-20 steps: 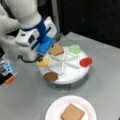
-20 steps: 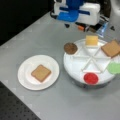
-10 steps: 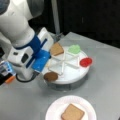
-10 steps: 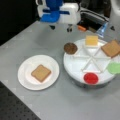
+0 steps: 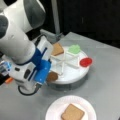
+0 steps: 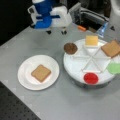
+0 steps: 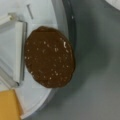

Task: Ingredient selection for cheeseburger or sandwich

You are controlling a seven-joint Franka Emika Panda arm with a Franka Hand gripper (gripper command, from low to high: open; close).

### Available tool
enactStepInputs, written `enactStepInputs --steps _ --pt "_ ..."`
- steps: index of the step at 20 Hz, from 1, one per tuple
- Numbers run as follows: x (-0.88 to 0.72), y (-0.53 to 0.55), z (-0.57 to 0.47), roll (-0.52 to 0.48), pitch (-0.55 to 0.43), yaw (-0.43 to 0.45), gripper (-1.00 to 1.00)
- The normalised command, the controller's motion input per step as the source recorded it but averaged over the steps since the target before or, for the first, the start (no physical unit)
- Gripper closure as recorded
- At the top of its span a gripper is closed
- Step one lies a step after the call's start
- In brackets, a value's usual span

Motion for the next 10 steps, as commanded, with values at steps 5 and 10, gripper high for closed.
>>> enactStepInputs --steps 5,10 --pt "0.07 -0.08 -0.17 0.464 0.123 0.039 -1.0" --pt "0.08 -0.14 -0.15 0.433 0.093 0.043 -1.0"
